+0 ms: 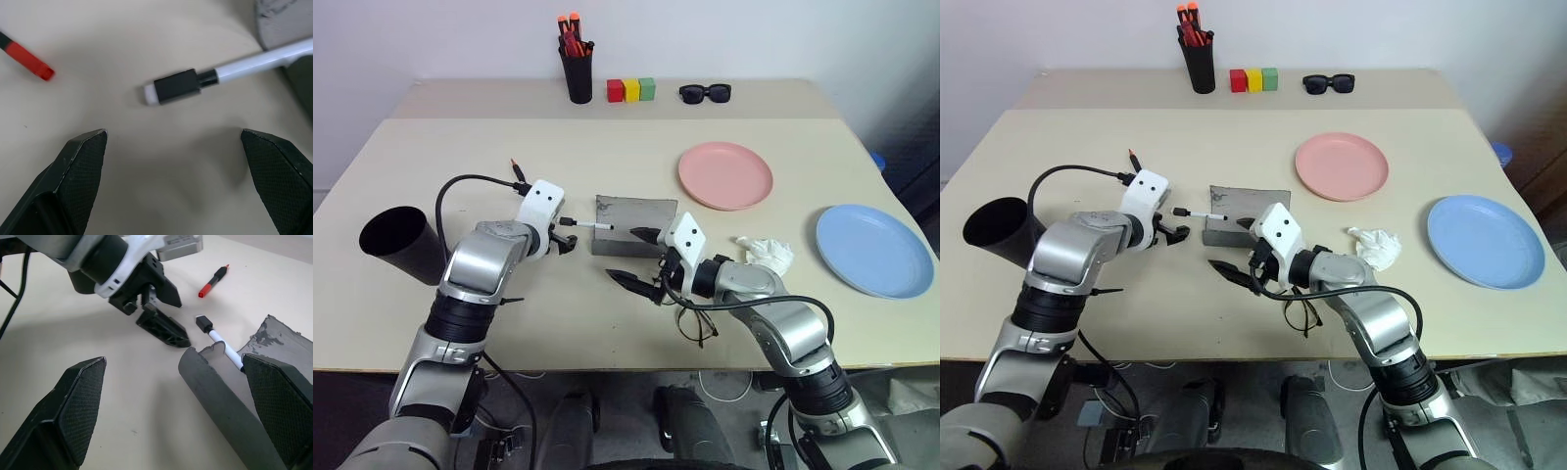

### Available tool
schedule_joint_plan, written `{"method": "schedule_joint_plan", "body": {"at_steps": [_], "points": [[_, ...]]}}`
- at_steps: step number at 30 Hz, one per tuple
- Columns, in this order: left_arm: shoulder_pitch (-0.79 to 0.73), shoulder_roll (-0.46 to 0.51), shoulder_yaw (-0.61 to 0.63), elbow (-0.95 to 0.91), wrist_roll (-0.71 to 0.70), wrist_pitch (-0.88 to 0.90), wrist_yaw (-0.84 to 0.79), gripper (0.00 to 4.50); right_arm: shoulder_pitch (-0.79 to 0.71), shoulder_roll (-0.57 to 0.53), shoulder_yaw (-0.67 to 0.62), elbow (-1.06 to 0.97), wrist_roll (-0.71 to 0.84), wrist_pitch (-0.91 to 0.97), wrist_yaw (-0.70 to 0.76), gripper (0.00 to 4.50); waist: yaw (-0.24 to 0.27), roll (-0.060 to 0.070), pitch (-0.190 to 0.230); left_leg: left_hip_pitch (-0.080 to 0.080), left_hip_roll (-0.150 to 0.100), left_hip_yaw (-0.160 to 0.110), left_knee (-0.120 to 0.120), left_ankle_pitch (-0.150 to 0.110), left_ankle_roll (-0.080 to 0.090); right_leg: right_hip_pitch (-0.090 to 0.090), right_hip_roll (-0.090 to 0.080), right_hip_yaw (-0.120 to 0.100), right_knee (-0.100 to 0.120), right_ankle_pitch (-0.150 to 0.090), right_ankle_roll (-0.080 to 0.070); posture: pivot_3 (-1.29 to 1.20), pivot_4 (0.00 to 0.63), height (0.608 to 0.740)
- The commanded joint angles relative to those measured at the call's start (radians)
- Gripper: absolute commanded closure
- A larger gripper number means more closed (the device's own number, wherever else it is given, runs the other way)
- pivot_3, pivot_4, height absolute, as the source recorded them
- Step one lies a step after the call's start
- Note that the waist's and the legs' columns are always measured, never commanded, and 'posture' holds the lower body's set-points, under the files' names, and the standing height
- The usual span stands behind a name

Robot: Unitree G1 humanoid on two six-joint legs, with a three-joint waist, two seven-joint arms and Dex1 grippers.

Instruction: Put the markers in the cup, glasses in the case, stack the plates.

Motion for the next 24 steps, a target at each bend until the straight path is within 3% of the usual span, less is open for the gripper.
{"method": "schedule_joint_plan", "body": {"at_steps": [1, 9, 16, 23, 24], "points": [[-0.003, 0.032, 0.009, -0.036, -0.015, -0.056, -0.034, 0.03, -0.015, 0.008, -0.002, -0.031, 0.008, -0.018, 0.006, 0.00, 0.001, 0.000, 0.000, 0.000, 0.000, 0.000, 0.000, 0.000, 0.000, 0.000, 0.000, 0.000, 0.000, 0.000, 0.000, 0.00, 0.150, 0.740], [-0.102, 0.095, -0.113, 0.159, 0.032, -0.277, -0.145, 0.03, -0.025, 0.015, 0.000, -0.020, 0.004, -0.019, 0.003, 0.00, 0.004, 0.000, 0.000, 0.000, 0.000, 0.000, 0.000, 0.000, 0.000, 0.000, 0.000, 0.000, -0.001, 0.000, 0.000, 0.00, 0.150, 0.740], [-0.260, 0.078, -0.207, 0.478, 0.049, -0.465, -0.379, 0.03, -0.015, 0.004, -0.010, -0.031, 0.003, -0.022, 0.001, 0.00, 0.003, 0.000, 0.000, -0.002, 0.000, 0.001, 0.000, 0.000, 0.000, -0.001, 0.000, 0.000, -0.001, 0.000, 0.000, 0.00, 0.150, 0.740], [-0.386, 0.043, -0.296, 0.814, 0.138, -0.663, -0.567, 0.03, -0.024, -0.109, -0.091, -0.063, 0.035, -0.001, 0.058, 0.00, 0.004, 0.000, 0.000, -0.002, 0.000, 0.001, 0.000, 0.000, 0.000, -0.001, 0.000, 0.000, -0.001, 0.000, 0.000, 0.00, 0.150, 0.740], [-0.396, 0.039, -0.299, 0.845, 0.151, -0.688, -0.579, 0.27, -0.022, -0.131, -0.106, -0.069, 0.040, 0.005, 0.065, 0.00, 0.004, 0.000, 0.000, -0.002, 0.000, 0.001, 0.001, 0.000, 0.000, -0.001, 0.000, 0.000, -0.001, 0.000, 0.000, 0.00, 0.150, 0.740]]}}
